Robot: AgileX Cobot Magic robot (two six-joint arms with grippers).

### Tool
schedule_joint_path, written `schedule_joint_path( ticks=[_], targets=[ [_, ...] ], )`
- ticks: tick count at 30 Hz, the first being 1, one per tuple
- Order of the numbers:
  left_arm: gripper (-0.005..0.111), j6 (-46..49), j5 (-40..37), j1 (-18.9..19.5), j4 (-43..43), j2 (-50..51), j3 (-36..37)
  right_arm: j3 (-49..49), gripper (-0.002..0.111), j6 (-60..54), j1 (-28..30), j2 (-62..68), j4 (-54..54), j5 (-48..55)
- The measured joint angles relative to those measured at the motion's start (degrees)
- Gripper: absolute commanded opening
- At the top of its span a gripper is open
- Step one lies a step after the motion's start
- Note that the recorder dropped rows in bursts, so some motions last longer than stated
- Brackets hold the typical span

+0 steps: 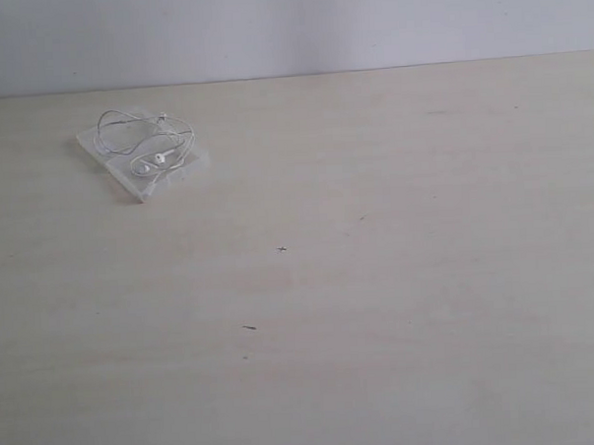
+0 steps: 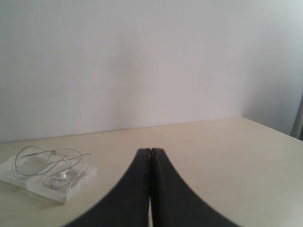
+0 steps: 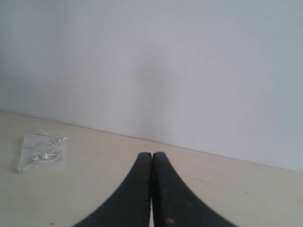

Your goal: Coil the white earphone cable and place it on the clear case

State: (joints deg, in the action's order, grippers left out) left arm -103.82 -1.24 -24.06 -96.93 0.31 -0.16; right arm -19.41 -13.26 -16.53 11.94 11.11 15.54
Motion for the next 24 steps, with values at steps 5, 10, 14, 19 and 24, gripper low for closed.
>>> schedule_joint_path(
  ticks=[5, 10, 14, 19, 24],
  targets=[
    [0.000, 0.0, 0.0, 0.0, 0.0, 0.0, 0.0, 5.2, 0.000, 4.1, 4.3, -6.1, -5.4, 0.1],
    [0.000, 0.0, 0.1, 0.0, 0.0, 0.0, 0.0, 8.3, 0.000, 7.7, 10.3, -10.2, -7.7, 0.7],
    [0.000, 0.0, 0.1, 0.0, 0.0, 0.0, 0.0, 10.3, 0.000, 8.6, 13.8, -11.6, -8.1, 1.3],
    [0.000, 0.0, 0.1, 0.0, 0.0, 0.0, 0.0, 13.9, 0.000, 14.8, 15.0, -11.6, -13.5, 1.7],
    [0.000, 0.0, 0.1, 0.0, 0.0, 0.0, 0.0, 17.5, 0.000, 21.4, 15.1, -11.6, -20.6, 3.1]
  ],
)
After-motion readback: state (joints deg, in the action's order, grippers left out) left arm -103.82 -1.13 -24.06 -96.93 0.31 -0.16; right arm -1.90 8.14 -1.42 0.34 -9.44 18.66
